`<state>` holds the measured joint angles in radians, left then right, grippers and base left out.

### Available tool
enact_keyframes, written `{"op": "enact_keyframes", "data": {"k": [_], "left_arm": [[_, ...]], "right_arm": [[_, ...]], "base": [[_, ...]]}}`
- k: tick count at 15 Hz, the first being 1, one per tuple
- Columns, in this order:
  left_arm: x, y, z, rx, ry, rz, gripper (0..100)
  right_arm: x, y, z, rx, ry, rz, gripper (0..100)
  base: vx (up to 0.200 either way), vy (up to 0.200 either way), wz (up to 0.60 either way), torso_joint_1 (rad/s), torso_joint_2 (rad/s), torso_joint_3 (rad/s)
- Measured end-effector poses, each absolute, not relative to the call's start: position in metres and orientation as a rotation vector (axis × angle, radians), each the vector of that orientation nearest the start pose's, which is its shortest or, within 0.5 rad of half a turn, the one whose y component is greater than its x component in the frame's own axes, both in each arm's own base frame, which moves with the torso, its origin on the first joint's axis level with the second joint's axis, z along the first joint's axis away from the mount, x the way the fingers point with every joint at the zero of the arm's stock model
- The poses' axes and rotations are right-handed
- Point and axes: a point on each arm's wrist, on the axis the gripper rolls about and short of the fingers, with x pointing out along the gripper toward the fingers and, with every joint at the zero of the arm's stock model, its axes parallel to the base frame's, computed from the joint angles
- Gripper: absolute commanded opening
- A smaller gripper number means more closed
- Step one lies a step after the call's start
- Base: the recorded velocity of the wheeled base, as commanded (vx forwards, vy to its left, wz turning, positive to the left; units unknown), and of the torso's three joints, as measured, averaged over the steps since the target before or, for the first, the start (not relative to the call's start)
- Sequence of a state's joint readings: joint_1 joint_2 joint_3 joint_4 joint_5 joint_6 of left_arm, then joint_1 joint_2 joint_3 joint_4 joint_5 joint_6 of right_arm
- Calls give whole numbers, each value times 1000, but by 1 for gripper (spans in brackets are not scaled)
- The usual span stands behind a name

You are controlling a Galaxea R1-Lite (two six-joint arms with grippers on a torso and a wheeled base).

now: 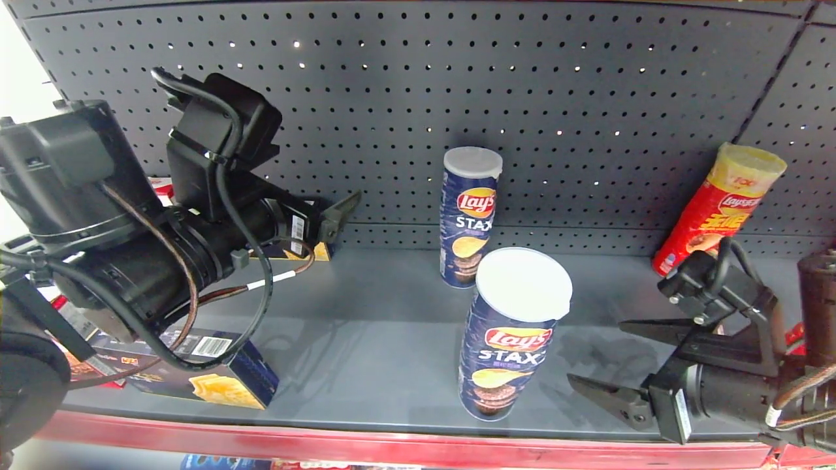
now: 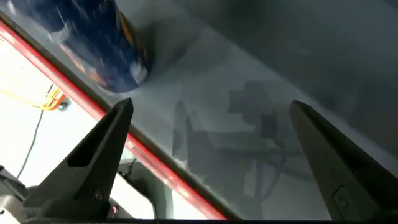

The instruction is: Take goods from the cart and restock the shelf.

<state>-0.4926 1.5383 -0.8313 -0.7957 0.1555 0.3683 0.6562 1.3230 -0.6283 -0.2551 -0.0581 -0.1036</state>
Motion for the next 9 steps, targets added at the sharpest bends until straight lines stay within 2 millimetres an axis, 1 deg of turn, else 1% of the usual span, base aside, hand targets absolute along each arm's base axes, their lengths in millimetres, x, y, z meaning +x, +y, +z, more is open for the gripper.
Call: {"op": "enact_keyframes", "data": {"k": [5,9], "left_arm": [[246,-126,248,338,-141,-311,100],[248,-127,247,337,-147,-308,100]], "right_arm": [[171,144,189,-282,413,647,100],[179,157,189,-291,417,662,100]], "base": [[0,0,0,0,0,0],[0,0,0,0,0,0]]}}
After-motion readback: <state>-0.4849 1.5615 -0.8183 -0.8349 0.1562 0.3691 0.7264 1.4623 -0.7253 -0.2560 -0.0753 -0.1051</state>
